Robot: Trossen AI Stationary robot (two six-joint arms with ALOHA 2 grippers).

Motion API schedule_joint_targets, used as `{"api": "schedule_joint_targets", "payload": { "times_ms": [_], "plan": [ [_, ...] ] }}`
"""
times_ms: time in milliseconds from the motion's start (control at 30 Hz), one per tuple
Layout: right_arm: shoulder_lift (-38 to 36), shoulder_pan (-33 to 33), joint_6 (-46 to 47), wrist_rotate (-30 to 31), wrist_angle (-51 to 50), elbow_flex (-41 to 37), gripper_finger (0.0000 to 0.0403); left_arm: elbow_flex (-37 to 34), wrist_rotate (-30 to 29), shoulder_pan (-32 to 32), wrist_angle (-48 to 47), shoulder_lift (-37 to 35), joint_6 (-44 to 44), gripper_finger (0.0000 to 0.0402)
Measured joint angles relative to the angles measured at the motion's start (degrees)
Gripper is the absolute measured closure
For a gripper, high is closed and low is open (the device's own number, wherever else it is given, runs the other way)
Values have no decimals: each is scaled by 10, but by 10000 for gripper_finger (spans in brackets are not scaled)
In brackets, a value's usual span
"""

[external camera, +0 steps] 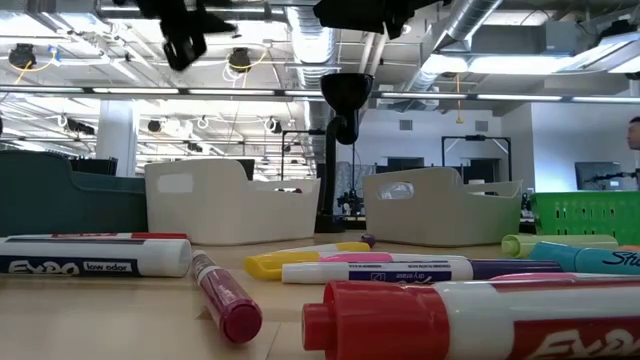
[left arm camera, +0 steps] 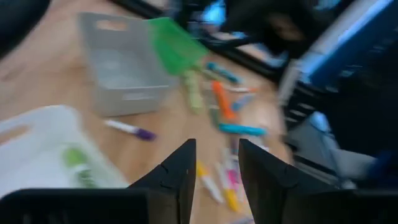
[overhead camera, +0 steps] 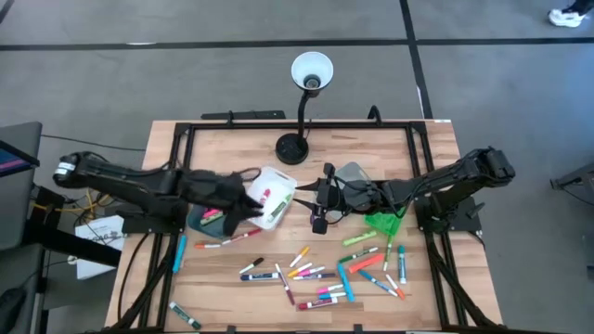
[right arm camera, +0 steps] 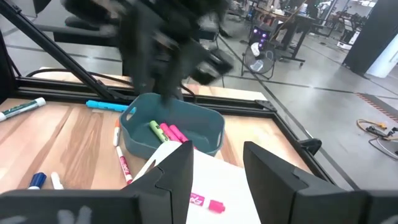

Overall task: Pick & Place Markers
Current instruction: Put the dark green dry erase marker into the white bin

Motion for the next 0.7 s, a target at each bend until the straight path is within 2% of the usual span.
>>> {"api": "schedule_joint_targets", "payload": {
  "times_ms": [167, 400, 600, 700],
  "plan": [
    [0, 1, 0, 0, 0, 0, 270, 0, 0, -93, -1, -3, 8, 287],
    [0, 1, 0, -1, 0, 0, 270, 0, 3, -230, -2, 45, 59, 287],
    [0, 1, 10, -2, -2, 0, 270, 0, 4, -316, -2, 116, -19, 287],
    [0, 1, 16, -2, -2, 0, 270, 0, 32, -344, -2, 151, -79, 287]
  ]
}}
